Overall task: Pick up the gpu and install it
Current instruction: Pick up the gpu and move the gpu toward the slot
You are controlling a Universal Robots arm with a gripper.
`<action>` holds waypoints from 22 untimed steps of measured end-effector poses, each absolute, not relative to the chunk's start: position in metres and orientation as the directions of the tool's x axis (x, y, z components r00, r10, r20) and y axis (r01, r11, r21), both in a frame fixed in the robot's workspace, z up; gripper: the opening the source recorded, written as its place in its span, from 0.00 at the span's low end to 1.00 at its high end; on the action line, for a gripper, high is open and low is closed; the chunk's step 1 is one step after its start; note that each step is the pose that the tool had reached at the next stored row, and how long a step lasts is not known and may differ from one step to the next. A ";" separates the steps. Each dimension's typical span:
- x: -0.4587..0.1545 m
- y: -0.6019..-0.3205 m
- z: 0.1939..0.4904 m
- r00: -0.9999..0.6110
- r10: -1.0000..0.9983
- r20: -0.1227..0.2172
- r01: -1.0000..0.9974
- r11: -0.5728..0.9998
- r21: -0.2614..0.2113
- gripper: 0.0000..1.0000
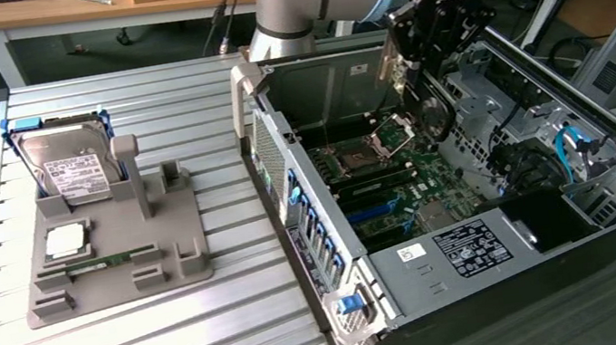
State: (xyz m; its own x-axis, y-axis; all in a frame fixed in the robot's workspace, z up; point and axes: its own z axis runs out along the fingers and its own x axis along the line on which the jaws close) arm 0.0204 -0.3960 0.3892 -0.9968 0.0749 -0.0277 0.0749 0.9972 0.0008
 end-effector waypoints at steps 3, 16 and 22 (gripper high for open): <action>0.024 -0.396 0.388 -0.997 0.075 -0.028 0.075 0.997 0.001 0.27; 0.029 -0.400 0.376 -0.997 0.075 -0.028 0.075 0.997 0.001 0.27; 0.032 -0.402 0.373 -0.997 0.075 -0.028 0.075 0.997 0.001 0.27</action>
